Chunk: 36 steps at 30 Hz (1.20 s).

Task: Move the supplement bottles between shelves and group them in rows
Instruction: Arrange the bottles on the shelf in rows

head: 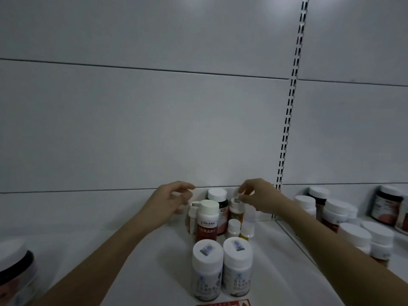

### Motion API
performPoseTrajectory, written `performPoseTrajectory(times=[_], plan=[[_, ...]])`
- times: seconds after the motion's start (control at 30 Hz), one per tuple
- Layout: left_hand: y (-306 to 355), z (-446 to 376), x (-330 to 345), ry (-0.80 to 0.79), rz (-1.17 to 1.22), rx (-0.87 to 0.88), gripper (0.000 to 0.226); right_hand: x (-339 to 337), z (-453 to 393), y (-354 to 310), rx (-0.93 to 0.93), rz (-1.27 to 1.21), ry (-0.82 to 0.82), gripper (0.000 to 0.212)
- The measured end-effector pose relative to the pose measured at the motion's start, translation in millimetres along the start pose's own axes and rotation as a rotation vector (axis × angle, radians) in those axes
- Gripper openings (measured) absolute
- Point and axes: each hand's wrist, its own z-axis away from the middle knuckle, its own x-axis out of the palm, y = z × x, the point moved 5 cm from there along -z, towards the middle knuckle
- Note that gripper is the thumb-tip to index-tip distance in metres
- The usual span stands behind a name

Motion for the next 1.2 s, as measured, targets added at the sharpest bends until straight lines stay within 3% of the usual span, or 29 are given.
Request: performPoseTrajectory(times=[0.1,0.17,0.43,0.6,0.8,0.93,1.2], plan=[[-8.4,-9.8,12.9,-0.166,-0.242,0.01,0.033,9.0,-0.5,7.1,0.006,0.085,-0.031,0.029],[-14.7,-14.0,27.3,-0.257,-0.26,0.013,0.038,14.0,-1.4,10.6,0.011,0.096,-0.037,0.033],[-26.1,-30.1,10.3,-0.09,-0.209,-0.002,0.04,27.9,2.3,16.6,0.067,0.017,0.12,0.029],[30.1,-48.1,-39.2,0.062,-0.005,0.044,0.045,-18.9,8.2,-0.7,0.042,-0.116,0.257,0.034],[109.5,-37.0,-55.4,-0.032,0.067,0.16,0.027,-84.8,32.6,-41.5,-0.006,-0.472,0.166,0.033],[139.9,-20.1,-33.1,-0.081,0.133,0.173,0.026,-105.3,58.2,-54.6,-0.059,-0.625,0.099,0.013],[203.0,22.7,54.3,-0.153,-0.023,0.216,0.03,-157.0,134.2,-24.0,-0.079,-0.679,0.146,0.024]])
